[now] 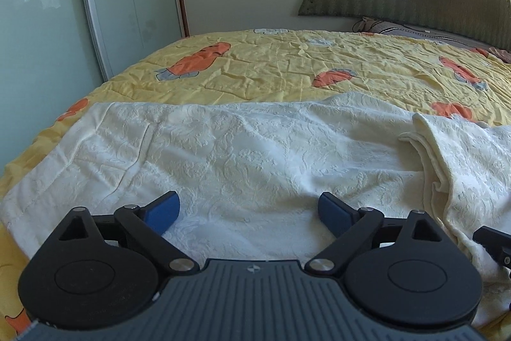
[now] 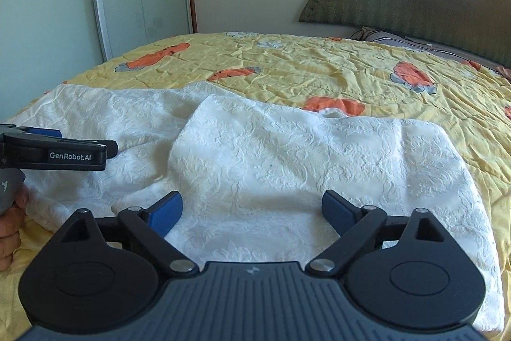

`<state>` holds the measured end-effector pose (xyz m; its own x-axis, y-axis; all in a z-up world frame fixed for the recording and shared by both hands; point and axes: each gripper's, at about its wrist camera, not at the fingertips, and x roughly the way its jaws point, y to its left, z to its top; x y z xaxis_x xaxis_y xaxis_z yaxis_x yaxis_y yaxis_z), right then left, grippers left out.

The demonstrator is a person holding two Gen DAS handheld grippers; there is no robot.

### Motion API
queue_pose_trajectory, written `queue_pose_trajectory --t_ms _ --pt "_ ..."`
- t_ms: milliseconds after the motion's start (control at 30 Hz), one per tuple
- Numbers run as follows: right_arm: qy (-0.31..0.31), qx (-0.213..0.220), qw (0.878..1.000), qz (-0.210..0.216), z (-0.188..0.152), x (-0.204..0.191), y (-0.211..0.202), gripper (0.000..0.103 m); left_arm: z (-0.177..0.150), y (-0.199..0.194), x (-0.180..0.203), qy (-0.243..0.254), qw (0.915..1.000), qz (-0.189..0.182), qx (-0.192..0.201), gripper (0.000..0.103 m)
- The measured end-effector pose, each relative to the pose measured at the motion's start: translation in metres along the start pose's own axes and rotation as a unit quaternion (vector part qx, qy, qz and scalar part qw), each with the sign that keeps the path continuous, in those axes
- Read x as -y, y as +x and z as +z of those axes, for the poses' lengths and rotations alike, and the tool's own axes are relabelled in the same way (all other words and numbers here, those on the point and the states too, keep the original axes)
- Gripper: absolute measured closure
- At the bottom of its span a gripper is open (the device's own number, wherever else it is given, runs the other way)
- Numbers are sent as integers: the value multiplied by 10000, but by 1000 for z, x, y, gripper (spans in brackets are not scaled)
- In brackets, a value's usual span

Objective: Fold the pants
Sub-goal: 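Open both grippers and release the pants flat on the quilt, then grasp the pants edge with the left gripper and lift it up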

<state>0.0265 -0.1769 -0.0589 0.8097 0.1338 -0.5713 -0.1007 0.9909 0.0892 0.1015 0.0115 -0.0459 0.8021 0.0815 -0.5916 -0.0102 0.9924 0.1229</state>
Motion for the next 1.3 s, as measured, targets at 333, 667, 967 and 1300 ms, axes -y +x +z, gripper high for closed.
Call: queue_pose_trajectory --t_ms 333,667,967,1300 --pt "181 -36 9998 75 0 6 2 0 -4 -4 3 52 9997 207 82 2" --pt "-60 220 9995 -229 4 -13 -9 0 -3 -43 -48 -588 9970 -313 391 7" --pt "-2844 1364 9451 851 8 -145 -46 1 5 -59 -166 -2278 9711 -522 -494 7" --pt "-5451 1259 8250 796 -27 -254 -11 34 -16 -41 -218 -3579 9180 -1119 -1292 7"
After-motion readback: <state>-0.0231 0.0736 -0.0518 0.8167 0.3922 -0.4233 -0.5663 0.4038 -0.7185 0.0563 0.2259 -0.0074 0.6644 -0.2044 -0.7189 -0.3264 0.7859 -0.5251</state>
